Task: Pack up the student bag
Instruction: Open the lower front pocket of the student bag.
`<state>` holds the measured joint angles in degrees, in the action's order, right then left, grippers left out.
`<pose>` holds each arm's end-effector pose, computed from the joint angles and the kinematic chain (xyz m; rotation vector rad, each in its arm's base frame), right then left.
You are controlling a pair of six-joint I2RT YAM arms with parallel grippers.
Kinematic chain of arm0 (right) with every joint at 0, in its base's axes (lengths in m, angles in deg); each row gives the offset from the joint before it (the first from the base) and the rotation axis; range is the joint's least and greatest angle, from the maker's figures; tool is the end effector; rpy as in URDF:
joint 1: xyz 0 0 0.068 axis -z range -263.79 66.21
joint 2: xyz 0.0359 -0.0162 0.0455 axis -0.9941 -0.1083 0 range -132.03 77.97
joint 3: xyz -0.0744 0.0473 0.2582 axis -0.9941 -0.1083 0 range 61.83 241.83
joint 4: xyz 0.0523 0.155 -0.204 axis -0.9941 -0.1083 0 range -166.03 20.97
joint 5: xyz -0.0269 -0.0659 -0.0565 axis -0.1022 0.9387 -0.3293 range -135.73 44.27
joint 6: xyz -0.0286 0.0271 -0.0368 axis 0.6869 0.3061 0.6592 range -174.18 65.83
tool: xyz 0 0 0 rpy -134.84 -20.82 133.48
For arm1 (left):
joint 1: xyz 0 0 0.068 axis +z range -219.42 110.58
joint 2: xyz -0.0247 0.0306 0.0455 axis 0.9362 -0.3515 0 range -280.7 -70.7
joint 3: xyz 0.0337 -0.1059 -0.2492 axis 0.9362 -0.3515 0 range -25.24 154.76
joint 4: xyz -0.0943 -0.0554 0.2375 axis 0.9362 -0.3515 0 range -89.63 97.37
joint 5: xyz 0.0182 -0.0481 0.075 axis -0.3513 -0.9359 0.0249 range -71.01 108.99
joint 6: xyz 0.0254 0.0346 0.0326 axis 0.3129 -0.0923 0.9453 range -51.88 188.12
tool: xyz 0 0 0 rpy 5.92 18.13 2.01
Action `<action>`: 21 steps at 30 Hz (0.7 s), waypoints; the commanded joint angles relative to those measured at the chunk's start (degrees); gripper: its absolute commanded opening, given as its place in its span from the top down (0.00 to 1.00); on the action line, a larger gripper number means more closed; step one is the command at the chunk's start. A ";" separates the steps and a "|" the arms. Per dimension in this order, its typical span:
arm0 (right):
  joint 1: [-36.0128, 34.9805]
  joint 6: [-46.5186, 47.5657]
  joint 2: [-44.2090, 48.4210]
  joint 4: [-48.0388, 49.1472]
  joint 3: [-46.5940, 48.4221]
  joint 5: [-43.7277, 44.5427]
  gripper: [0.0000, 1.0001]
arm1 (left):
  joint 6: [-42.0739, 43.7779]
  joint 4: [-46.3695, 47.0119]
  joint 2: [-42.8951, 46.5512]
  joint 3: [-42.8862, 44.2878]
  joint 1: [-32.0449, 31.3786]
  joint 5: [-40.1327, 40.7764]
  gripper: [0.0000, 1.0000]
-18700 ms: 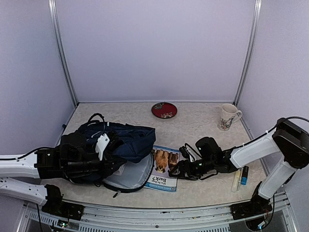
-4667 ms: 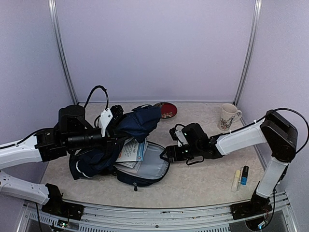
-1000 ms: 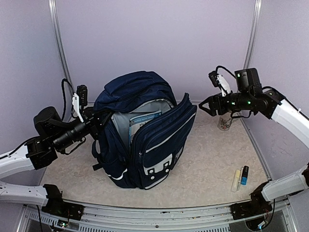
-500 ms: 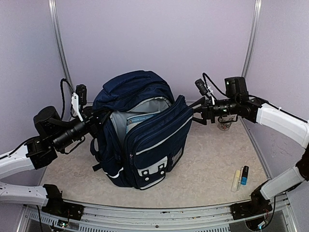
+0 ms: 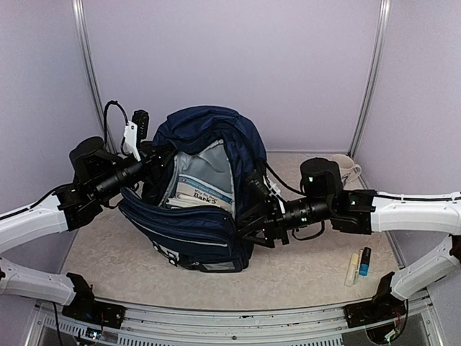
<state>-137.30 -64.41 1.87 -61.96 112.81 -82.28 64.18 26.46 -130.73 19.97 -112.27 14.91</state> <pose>0.1621 0.2549 0.2883 -1.1835 1.6828 1.3279 0.1811 -0.1716 0.3457 0.5674 1.4294 -0.7076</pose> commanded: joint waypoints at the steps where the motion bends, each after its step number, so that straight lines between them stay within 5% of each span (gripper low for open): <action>1: -4.14 -2.78 5.67 -1.72 -0.57 4.04 0.43 | 1.55 0.69 -3.18 1.67 3.22 -3.03 1.00; 12: -2.77 1.97 22.11 -11.82 -3.60 22.69 0.33 | 1.23 2.11 -2.73 -0.99 6.67 -6.12 1.00; 21: -2.14 4.01 11.05 -7.20 2.35 28.89 0.12 | 0.96 0.32 -2.01 -0.65 6.90 -6.80 1.00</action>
<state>-139.92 -62.38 18.05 -71.25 111.17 -58.15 65.25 29.74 -132.59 19.86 -105.87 7.79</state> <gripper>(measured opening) 0.874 0.088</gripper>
